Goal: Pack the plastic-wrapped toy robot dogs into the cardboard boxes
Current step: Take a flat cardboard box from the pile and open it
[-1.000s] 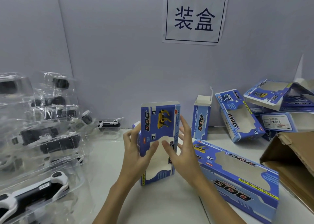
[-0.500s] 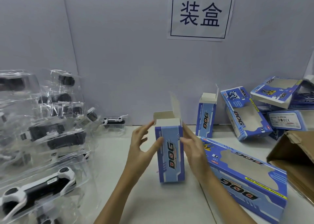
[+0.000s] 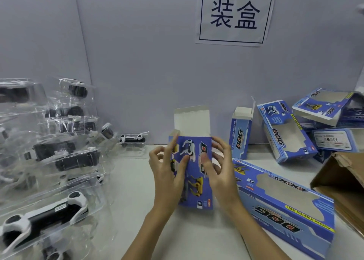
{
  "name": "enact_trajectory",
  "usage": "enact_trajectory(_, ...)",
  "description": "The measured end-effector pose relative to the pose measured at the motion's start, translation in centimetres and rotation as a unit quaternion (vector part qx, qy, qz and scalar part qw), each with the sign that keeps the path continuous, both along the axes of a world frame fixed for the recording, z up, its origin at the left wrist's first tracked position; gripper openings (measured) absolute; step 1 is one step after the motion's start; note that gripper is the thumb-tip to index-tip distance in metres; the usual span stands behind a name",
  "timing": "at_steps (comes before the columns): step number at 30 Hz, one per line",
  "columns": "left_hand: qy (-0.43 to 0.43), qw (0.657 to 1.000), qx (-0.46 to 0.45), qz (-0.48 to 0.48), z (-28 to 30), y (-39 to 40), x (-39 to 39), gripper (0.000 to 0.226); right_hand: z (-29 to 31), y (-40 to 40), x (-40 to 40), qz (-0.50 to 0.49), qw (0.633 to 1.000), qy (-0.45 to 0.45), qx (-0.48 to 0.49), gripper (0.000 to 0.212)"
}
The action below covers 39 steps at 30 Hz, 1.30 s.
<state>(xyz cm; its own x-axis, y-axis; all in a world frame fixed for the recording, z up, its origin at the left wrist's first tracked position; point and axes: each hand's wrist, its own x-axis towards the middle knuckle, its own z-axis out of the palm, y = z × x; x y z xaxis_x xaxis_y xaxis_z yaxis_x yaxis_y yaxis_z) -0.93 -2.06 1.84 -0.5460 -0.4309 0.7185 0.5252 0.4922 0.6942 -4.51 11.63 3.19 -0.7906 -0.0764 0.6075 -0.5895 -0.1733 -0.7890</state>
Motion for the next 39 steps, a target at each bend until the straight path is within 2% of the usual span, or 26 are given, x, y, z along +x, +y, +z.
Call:
enact_trajectory(2,-0.011,0.997,0.056,-0.047,0.3,-0.5,0.1,0.087,0.0,0.2,-0.1,-0.008,0.999,0.017,0.046,0.061)
enact_trajectory(4,-0.027,0.996,0.051,-0.072,0.4,-1.3,0.1,0.087,0.1,0.7,-0.4,-0.018,0.998,0.021,0.063,0.064)
enact_trajectory(6,-0.056,0.992,0.043,-0.1,0.3,-1.6,0.2,0.08,0.0,1.1,-0.8,0.001,0.998,0.027,0.055,0.052)
enact_trajectory(8,-0.086,0.979,0.086,-0.163,0.4,-1.4,0.5,0.067,0.0,1.3,-0.8,0.022,0.999,0.022,0.04,0.041)
enact_trajectory(12,-0.057,0.953,0.124,-0.269,1.2,-1.1,0.8,0.035,0.5,1.6,-0.8,0.002,0.999,0.013,0.04,0.023)
enact_trajectory(16,-0.036,0.962,0.132,-0.237,1.9,-1.2,0.9,0.022,0.9,1.9,-0.9,0.024,1.0,0.006,0.006,0.033)
enact_trajectory(19,-0.031,0.959,0.145,-0.241,2.1,-2.1,1.1,0.021,1.2,1.6,-0.8,0.048,0.999,0.021,-0.007,0.06)
enact_trajectory(21,-0.042,0.956,0.157,-0.245,2.1,-2.6,1.1,0.025,1.4,1.7,-1.0,0.062,0.998,0.013,0.022,0.078)
enact_trajectory(22,-0.045,0.955,0.161,-0.246,2.0,-2.6,1.1,0.024,1.4,1.7,-1.0,0.065,0.997,0.011,0.04,0.077)
enact_trajectory(24,-0.032,0.954,0.16,-0.251,1.9,-2.6,0.8,0.027,1.3,1.8,-1.1,0.051,0.996,0.025,0.067,0.055)
enact_trajectory(26,-0.02,0.955,0.141,-0.259,2.0,-2.5,0.9,0.047,0.9,1.9,-1.2,0.032,0.994,0.052,0.094,0.029)
enact_trajectory(28,-0.026,0.96,0.101,-0.259,2.1,-2.5,1.2,0.054,0.6,1.9,-1.2,0.052,0.992,0.047,0.108,0.03)
enact_trajectory(30,-0.037,0.969,0.048,-0.24,2.0,-2.4,1.4,0.039,0.5,2.0,-1.0,0.09,0.991,0.021,0.101,0.044)
enact_trajectory(31,-0.041,0.971,0.037,-0.233,1.9,-2.4,1.6,0.039,0.5,2.1,-0.9,0.101,0.99,0.006,0.097,0.051)
enact_trajectory(34,-0.053,0.967,0.065,-0.242,1.9,-2.1,1.8,0.052,0.9,2.2,-0.5,0.098,0.99,-0.038,0.089,0.061)
enact_trajectory(39,-0.039,0.975,0.084,-0.204,1.8,-1.6,1.1,0.033,1.3,1.8,-0.4,0.067,0.992,-0.009,0.103,0.021)
